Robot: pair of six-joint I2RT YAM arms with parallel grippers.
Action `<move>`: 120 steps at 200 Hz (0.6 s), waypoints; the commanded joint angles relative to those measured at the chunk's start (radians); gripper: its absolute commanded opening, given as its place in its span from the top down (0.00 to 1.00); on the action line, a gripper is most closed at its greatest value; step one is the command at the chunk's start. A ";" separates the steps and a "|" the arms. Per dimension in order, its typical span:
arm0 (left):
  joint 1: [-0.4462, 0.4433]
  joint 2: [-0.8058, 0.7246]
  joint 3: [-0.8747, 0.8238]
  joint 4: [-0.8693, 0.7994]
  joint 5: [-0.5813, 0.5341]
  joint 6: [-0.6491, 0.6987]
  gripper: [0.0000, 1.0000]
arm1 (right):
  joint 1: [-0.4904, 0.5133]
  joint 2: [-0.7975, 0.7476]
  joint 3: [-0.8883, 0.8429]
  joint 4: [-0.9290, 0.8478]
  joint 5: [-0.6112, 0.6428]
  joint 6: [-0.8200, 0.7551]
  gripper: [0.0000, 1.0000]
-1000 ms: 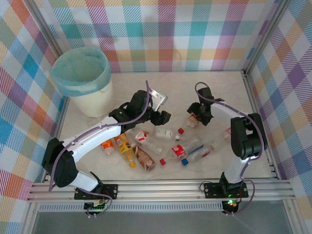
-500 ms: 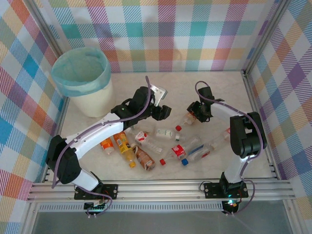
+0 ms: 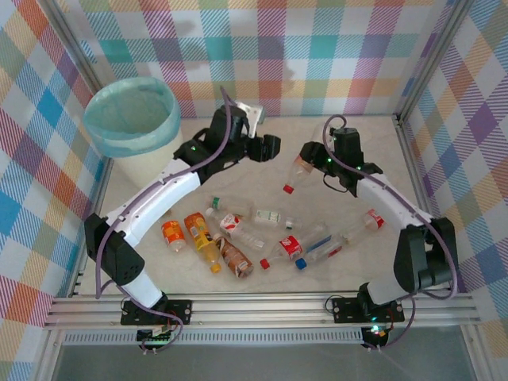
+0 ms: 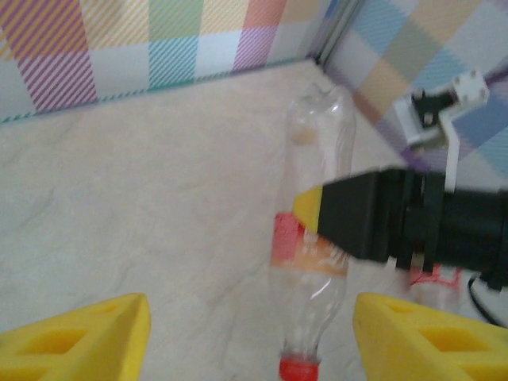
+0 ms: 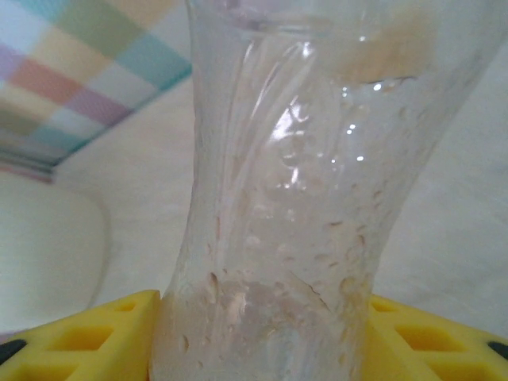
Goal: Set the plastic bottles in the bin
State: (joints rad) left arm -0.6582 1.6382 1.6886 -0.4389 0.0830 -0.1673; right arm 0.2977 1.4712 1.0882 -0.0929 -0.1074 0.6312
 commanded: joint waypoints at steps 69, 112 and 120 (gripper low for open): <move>0.035 0.083 0.277 -0.157 0.355 -0.008 0.19 | 0.149 -0.222 -0.088 0.266 -0.262 -0.246 0.43; 0.035 0.101 0.274 -0.175 0.383 -0.029 0.20 | 0.186 -0.276 -0.099 0.259 -0.295 -0.278 0.43; 0.035 0.101 0.266 -0.174 0.382 -0.033 0.20 | 0.187 -0.283 -0.103 0.260 -0.301 -0.278 0.43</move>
State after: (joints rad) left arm -0.6247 1.7351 1.9442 -0.5850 0.4213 -0.1894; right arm 0.4740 1.2236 1.0016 0.1200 -0.3607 0.3923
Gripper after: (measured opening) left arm 0.802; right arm 0.571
